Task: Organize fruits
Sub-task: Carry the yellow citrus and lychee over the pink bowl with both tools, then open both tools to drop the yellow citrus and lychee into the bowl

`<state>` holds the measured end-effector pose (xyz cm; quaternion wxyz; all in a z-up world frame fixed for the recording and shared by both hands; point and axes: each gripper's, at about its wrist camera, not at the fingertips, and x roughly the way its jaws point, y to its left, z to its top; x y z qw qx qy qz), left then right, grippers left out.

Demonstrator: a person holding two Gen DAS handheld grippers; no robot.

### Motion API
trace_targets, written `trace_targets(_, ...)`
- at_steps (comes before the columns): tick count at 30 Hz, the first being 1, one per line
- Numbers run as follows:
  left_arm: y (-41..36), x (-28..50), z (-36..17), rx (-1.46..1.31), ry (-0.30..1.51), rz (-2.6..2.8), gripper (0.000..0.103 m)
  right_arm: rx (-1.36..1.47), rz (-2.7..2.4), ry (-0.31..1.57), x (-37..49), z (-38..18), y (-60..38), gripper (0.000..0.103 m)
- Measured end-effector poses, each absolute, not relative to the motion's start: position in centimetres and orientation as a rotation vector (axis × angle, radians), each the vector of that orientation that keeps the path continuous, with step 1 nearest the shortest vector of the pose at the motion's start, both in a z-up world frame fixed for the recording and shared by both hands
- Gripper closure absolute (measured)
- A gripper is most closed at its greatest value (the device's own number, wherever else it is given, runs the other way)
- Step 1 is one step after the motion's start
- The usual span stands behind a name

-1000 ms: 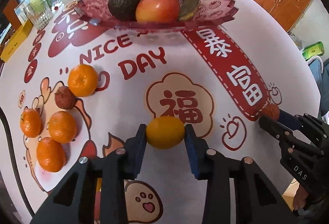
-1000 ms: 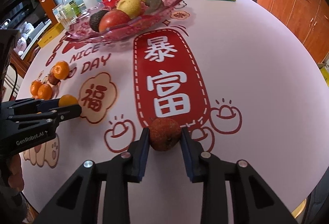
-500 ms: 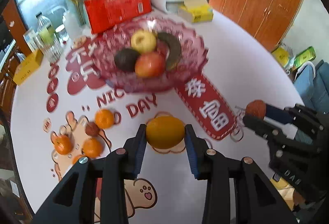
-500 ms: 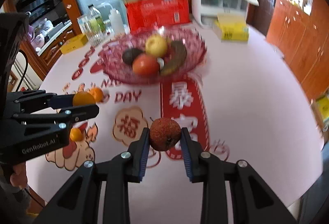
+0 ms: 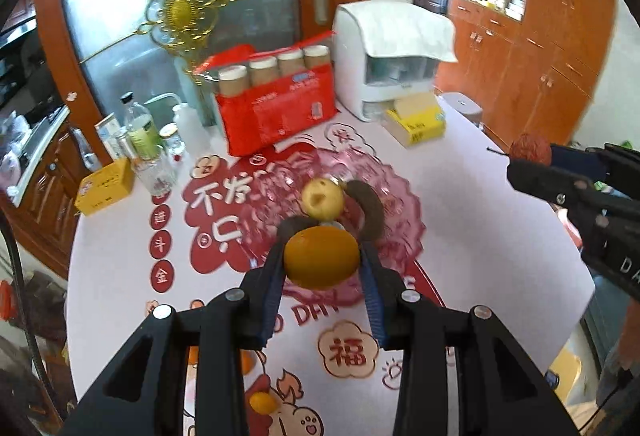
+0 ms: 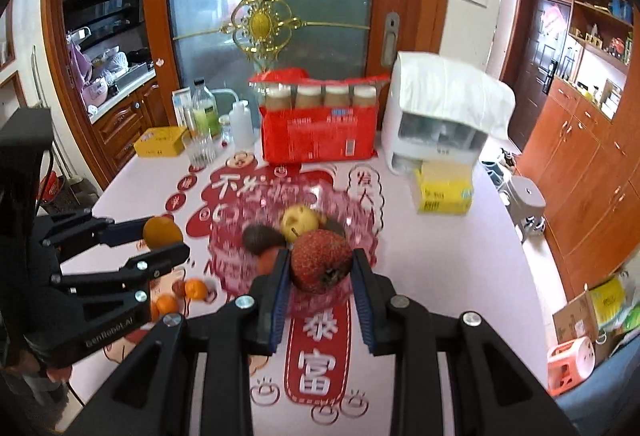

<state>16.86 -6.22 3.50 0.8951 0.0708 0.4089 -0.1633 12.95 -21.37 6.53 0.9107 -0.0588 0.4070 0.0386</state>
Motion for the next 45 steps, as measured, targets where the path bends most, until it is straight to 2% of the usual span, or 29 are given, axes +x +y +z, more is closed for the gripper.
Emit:
trace_targets(7,-6.5,21.7,3.9,0.13,0.854,-0.242,0.068,-0.141,0.114,0.849,18.6,6.8,-21.4,0.073)
trace_targets(16,-6.0,27.3,-0.4,0.076,0.906,-0.114,0.068,-0.064,0.132,0.916,23.6,0.4,-22.2,0.073)
trace_targets(25,-8.1,29.6,-5.7,0.09,0.995,-0.101,0.068,-0.021,0.143,0.97,26.6,-5.2,-22.9,0.073)
trace_targets(45,-10.2,31.9,-12.0,0.098,1.091,-0.112,0.068,0.019,0.182,1.067,29.4,-12.1,-23.4,0.073)
